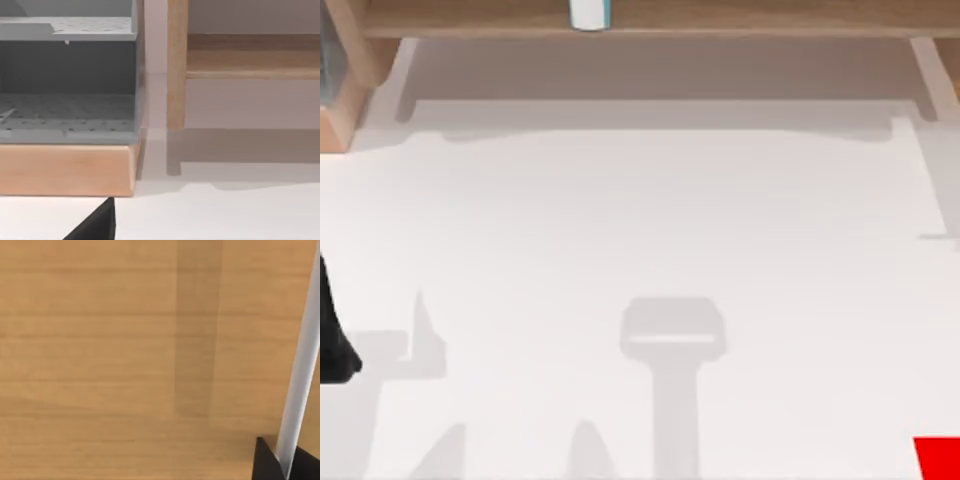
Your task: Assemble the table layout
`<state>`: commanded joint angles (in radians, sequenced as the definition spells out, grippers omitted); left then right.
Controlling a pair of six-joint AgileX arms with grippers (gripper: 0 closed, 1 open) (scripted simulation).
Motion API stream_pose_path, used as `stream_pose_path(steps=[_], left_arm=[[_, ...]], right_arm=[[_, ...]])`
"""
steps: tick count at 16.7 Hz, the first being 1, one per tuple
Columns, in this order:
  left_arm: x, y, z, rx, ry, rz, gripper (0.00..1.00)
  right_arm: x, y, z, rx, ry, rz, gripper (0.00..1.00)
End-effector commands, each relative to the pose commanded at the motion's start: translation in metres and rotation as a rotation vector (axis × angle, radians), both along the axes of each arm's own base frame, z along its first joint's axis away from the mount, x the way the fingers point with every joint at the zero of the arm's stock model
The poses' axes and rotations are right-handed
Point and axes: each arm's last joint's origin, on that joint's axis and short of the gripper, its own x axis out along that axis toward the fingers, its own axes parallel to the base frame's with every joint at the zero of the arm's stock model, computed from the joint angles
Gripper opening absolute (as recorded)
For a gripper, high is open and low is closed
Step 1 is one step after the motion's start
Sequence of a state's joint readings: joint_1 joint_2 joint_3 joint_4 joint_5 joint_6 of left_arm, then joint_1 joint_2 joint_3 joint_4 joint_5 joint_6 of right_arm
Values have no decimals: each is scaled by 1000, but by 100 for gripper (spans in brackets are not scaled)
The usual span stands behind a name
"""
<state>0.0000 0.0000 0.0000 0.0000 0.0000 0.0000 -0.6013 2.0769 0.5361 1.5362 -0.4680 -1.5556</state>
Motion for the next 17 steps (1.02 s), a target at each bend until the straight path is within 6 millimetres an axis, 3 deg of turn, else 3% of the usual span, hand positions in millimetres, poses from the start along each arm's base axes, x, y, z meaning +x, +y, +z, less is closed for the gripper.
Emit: stream_pose_path(steps=[5,12,17], left_arm=[[0,0,0,0,0,0,100],[0,0,0,0,0,0,100],[0,0,0,0,0,0,100]], right_arm=[[41,-2,3,-5,-11,-2,0],[48,-1,0,3,1,-3,0],[90,-5,3,-6,-14,-6,0]])
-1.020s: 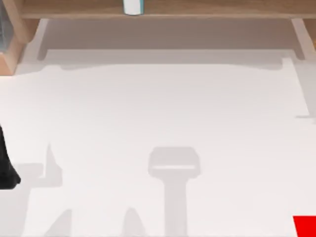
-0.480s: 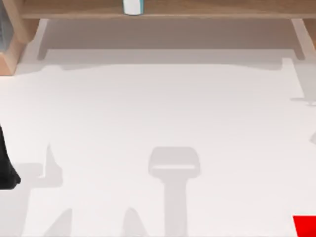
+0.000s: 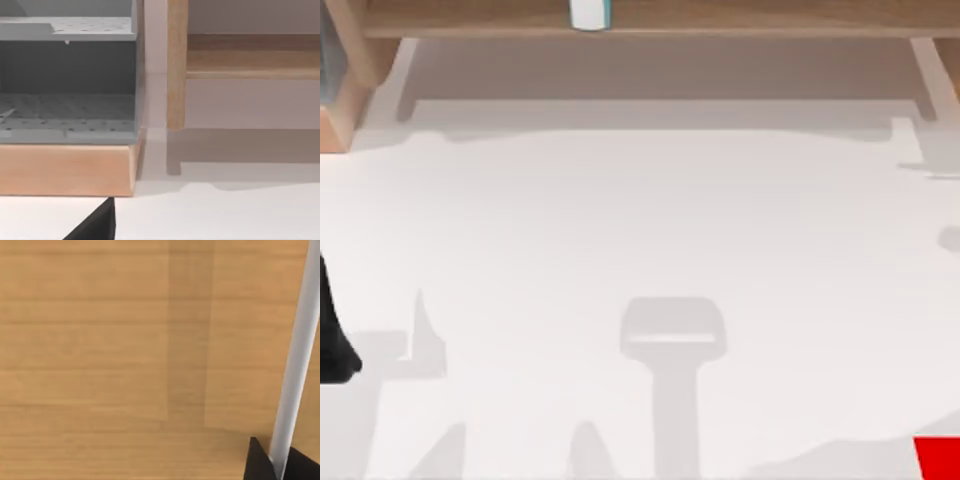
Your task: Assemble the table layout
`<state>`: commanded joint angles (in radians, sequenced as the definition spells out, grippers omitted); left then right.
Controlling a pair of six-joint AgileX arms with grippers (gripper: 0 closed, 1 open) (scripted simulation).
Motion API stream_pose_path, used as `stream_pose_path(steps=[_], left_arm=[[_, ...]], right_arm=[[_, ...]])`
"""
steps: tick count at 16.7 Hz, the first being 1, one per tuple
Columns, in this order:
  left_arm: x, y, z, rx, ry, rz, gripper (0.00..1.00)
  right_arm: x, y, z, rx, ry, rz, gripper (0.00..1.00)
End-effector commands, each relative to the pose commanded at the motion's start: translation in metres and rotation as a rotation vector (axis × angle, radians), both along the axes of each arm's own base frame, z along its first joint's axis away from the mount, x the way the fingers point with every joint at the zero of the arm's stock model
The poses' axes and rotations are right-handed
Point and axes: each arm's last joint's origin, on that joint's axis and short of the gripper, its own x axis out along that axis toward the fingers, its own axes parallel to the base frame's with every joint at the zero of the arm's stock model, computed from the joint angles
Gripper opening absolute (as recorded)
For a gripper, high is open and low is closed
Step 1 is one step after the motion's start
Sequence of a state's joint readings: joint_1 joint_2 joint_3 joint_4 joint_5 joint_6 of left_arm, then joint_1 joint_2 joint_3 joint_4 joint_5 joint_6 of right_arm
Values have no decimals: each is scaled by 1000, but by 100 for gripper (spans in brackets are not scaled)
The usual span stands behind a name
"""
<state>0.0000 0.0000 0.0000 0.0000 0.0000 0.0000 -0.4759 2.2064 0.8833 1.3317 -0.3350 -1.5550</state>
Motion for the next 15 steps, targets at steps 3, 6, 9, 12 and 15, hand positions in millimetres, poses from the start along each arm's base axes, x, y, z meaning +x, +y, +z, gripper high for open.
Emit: stream_pose_path(steps=[3,6,9,12,15], left_arm=[[0,0,0,0,0,0,100],[0,0,0,0,0,0,100],[0,0,0,0,0,0,100],[0,0,0,0,0,0,100],[0,0,0,0,0,0,100]], right_arm=[[16,2,-1,8,9,-2,0],[14,0,-1,11,11,-7,0],[24,2,-8,21,33,-6,0],[50,-2,2,3,-3,-5,0],[72,-3,2,6,2,-8,0]])
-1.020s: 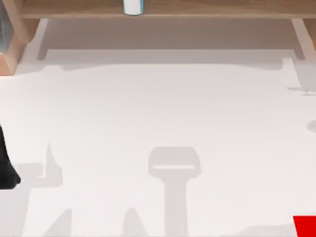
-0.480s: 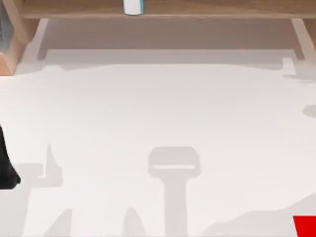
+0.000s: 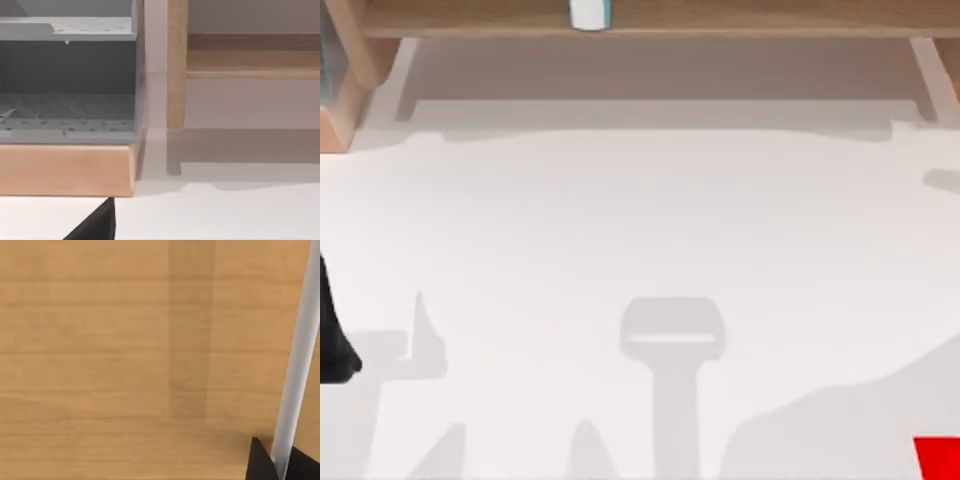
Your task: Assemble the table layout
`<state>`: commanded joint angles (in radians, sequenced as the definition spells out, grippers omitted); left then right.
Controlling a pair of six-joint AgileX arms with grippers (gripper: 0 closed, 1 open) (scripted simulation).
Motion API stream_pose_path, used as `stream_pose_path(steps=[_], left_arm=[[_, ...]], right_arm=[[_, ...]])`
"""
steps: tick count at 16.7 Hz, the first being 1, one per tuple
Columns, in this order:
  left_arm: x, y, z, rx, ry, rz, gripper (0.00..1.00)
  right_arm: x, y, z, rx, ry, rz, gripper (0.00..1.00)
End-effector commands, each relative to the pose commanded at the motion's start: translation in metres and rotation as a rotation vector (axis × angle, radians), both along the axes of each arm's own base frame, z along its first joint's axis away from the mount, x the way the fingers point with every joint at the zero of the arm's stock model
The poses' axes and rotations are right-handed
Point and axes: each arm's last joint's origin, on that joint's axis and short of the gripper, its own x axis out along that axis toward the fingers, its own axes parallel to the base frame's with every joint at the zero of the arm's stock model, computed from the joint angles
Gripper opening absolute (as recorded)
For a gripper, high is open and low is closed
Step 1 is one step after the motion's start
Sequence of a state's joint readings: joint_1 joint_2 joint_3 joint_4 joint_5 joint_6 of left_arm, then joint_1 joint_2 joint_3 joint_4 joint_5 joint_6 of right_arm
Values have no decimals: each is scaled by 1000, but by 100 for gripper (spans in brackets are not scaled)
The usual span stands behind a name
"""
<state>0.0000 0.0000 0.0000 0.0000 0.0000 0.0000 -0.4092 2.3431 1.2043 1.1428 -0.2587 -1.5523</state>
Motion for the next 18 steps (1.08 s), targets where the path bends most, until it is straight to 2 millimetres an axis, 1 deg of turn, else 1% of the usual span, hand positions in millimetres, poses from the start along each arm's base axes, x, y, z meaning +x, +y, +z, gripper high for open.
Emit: stream_pose_path(steps=[2,5,18], left_arm=[[0,0,0,0,0,0,100],[0,0,0,0,0,0,100],[0,0,0,0,0,0,100]], right_arm=[[5,3,-3,5,8,1,0],[5,3,-3,5,8,1,0],[5,3,-3,5,8,1,98]])
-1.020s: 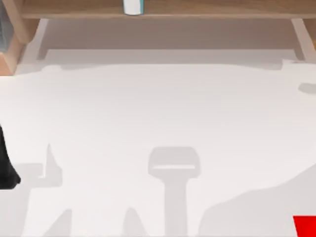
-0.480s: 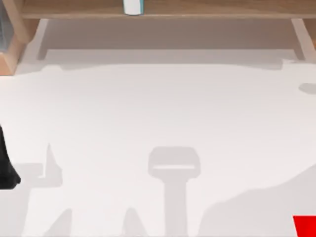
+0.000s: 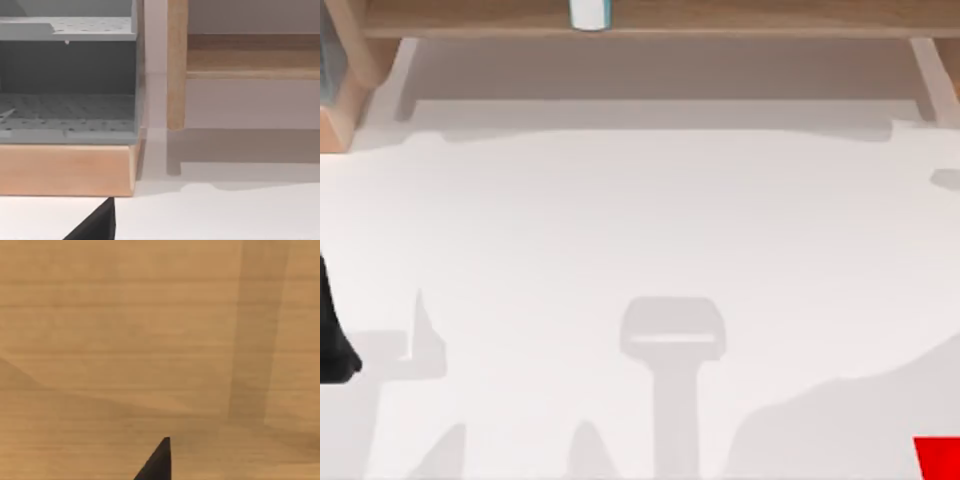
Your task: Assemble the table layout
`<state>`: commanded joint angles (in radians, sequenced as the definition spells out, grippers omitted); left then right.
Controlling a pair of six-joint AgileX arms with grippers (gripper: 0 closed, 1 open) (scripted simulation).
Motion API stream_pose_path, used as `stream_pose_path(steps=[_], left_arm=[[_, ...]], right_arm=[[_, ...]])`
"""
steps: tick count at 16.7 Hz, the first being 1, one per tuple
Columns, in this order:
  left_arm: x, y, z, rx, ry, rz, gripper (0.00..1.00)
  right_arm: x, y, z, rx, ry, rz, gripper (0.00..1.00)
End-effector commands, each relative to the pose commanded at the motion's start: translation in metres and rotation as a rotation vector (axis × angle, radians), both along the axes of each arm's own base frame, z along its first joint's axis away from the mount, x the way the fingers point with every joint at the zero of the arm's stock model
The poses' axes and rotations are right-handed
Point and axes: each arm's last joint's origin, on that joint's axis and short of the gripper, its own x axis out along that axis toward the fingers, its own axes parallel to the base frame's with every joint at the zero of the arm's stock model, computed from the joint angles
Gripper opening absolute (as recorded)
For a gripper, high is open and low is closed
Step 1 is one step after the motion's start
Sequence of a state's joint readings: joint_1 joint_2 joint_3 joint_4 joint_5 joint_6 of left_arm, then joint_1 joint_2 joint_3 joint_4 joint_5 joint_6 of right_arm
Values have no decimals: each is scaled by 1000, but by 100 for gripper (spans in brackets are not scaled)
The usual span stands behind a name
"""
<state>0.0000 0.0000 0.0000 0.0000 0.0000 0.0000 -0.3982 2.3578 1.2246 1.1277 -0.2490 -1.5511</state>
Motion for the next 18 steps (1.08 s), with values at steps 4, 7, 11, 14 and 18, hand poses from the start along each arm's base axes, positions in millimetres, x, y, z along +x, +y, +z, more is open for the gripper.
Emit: stream_pose_path(steps=[4,7,11,14,18], left_arm=[[0,0,0,0,0,0,100],[0,0,0,0,0,0,100],[0,0,0,0,0,0,100],[0,0,0,0,0,0,100],[0,0,0,0,0,0,100]], right_arm=[[0,0,0,0,0,0,100],[0,0,0,0,0,0,100],[-8,-1,-11,31,47,-10,100],[-13,13,11,95,47,8,100],[-39,45,73,260,24,28,100]])
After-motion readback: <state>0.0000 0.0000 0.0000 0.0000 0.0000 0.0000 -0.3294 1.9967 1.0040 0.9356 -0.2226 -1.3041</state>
